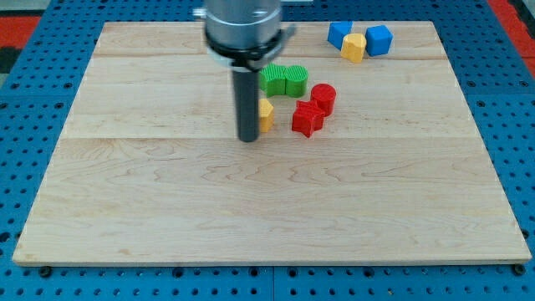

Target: Push the yellow hexagon a bit down

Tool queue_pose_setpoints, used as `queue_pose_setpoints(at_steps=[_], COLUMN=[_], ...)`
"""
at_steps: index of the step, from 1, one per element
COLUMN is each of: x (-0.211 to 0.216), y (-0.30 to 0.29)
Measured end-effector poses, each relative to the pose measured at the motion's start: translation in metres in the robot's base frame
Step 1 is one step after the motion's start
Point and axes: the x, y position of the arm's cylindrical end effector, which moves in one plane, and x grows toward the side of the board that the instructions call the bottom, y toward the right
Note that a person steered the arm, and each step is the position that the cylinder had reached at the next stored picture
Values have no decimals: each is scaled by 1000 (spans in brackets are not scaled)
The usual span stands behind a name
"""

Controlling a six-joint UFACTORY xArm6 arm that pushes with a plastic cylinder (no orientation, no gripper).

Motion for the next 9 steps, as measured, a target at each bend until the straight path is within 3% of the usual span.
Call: queue_pose_setpoints(at_steps=[1, 3, 6, 9], x=[-7, -60, -75, -53], y=[-60, -75, -22, 22])
